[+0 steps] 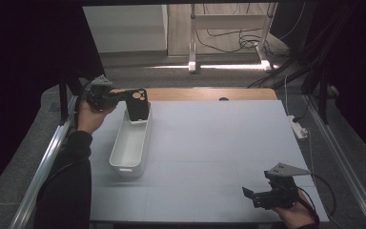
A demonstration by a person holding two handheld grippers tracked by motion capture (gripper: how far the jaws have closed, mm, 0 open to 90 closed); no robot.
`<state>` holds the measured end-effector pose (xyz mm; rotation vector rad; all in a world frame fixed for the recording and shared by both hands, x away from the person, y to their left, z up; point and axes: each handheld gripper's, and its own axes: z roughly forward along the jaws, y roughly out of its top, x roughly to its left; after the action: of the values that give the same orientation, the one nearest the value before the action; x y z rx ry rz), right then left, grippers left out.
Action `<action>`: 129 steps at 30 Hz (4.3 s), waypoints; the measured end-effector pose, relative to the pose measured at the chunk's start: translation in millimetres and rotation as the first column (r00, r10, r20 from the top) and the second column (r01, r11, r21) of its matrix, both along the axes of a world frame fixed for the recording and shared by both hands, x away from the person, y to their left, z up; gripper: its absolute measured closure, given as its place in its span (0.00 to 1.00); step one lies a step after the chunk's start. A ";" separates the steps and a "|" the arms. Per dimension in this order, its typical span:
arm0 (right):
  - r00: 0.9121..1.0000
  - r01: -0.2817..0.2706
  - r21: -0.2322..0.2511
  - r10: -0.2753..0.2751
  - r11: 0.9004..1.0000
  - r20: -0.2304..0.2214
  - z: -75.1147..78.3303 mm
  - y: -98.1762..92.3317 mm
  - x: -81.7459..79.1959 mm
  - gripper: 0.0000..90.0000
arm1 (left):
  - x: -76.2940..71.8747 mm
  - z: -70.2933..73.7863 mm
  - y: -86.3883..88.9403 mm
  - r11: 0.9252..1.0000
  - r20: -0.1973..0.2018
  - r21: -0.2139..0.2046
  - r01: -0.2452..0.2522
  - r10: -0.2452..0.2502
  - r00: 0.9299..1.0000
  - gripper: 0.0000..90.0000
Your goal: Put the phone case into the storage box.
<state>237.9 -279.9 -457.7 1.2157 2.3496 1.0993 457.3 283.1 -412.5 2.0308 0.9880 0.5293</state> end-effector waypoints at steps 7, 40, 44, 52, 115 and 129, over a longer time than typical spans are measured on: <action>1.000 0.000 0.003 0.000 1.000 0.000 -0.2 -0.1 0.2 0.00 | 6.6 -6.4 0.0 1.000 0.012 0.004 0.016 -0.016 1.000 0.92; 1.000 -0.007 0.002 0.007 1.000 -0.010 -0.7 0.0 0.9 0.00 | 24.9 -38.0 3.1 0.999 0.070 -0.003 -0.037 0.037 0.997 0.84; 1.000 -0.007 0.004 0.007 1.000 -0.011 -0.6 -0.1 0.9 0.00 | 24.9 -39.6 3.7 0.998 0.061 -0.016 -0.059 0.060 0.996 0.83; 1.000 -0.008 0.003 0.008 1.000 -0.008 -0.4 0.1 0.5 0.00 | 22.3 -38.2 5.5 0.996 0.025 -0.050 -0.080 0.081 0.996 0.77; 1.000 -0.019 -0.012 0.019 1.000 -0.004 -0.2 2.0 -0.2 0.00 | -41.0 -32.4 -9.7 0.991 -0.110 -0.118 -0.063 0.050 0.993 0.14; 1.000 -0.030 -0.017 0.030 0.999 0.003 -0.3 3.1 -0.9 0.00 | -57.8 -25.6 -13.5 0.981 -0.123 -0.171 -0.090 0.069 0.990 0.01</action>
<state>236.9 -276.8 -458.0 1.1751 2.3772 1.0884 399.5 269.6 -438.1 1.8869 1.1485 0.3541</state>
